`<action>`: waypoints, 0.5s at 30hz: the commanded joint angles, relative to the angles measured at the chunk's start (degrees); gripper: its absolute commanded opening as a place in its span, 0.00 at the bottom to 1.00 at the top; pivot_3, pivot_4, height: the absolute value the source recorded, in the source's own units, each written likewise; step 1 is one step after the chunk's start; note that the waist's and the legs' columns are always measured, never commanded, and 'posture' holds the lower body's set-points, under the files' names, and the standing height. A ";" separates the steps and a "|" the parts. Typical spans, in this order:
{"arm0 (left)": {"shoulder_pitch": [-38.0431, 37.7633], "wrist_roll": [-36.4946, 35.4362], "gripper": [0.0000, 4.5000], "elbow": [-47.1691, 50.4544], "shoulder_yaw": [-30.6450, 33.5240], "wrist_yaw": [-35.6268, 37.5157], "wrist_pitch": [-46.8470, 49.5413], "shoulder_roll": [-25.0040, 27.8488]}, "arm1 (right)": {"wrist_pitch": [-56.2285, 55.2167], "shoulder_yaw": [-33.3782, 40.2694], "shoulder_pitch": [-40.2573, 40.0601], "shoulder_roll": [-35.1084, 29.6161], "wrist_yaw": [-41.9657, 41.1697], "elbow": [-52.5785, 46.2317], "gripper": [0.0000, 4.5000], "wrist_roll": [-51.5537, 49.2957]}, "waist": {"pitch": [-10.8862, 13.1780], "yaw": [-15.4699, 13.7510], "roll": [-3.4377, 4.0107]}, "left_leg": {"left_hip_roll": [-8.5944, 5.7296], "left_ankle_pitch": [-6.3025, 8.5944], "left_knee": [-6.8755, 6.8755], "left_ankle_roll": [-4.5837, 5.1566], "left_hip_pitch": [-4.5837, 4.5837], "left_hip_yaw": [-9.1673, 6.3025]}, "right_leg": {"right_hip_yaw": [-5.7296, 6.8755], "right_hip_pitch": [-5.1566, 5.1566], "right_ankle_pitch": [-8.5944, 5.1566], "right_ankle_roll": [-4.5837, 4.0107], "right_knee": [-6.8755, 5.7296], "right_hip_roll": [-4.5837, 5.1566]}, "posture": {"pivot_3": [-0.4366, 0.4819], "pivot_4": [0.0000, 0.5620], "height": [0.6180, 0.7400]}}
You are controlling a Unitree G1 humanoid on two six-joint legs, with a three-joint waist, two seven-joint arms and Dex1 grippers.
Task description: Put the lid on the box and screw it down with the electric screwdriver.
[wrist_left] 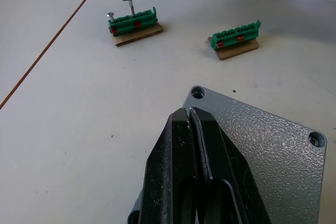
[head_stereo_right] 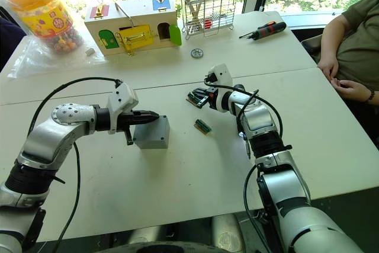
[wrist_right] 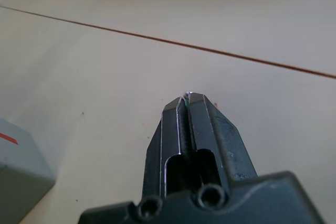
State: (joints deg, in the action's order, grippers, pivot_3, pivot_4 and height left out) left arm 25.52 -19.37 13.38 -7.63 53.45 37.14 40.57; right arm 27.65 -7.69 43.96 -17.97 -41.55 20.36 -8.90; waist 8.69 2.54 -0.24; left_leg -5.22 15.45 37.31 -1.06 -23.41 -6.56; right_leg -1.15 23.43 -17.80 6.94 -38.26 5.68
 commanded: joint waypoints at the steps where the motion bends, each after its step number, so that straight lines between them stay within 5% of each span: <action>1: 0.91 -0.04 0.00 0.19 1.45 0.11 -1.03 0.46 | 1.29 1.83 0.74 -0.80 0.02 -4.93 0.01 -1.33 | 0.00 0.00 0.00 | 0.00 0.00 0.01 0.00 0.00 0.00 | 0.00 0.00 0.00 0.00 0.00 0.00 | 0.48 0.27 1.00; 8: 1.31 -2.28 0.00 -0.12 4.17 0.93 0.23 1.49 | 7.34 1.22 -0.20 -1.96 -1.18 -16.25 0.01 -3.75 | 0.00 0.04 0.00 | 0.00 0.00 -0.01 0.00 0.00 0.00 | 0.00 0.01 0.00 0.00 -0.01 0.00 | 0.48 0.27 1.00; 15: -2.45 -6.65 0.00 1.01 9.79 6.90 2.87 9.98 | 17.89 -3.50 -5.93 1.98 -1.22 -34.16 0.01 -10.39 | 0.00 0.21 0.01 | 0.06 0.00 -0.09 0.00 0.00 -0.03 | -0.03 0.08 0.00 0.00 -0.06 0.00 | 0.48 0.27 1.00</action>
State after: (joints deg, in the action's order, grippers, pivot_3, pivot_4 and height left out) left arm 23.75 -24.40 12.50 0.05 58.99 39.43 49.44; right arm 44.01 -10.03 38.07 -17.13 -43.31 -9.30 -17.28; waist 8.69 2.75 -0.23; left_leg -5.16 15.45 37.22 -1.06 -23.41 -6.60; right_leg -1.20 23.51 -17.80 6.94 -38.32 5.69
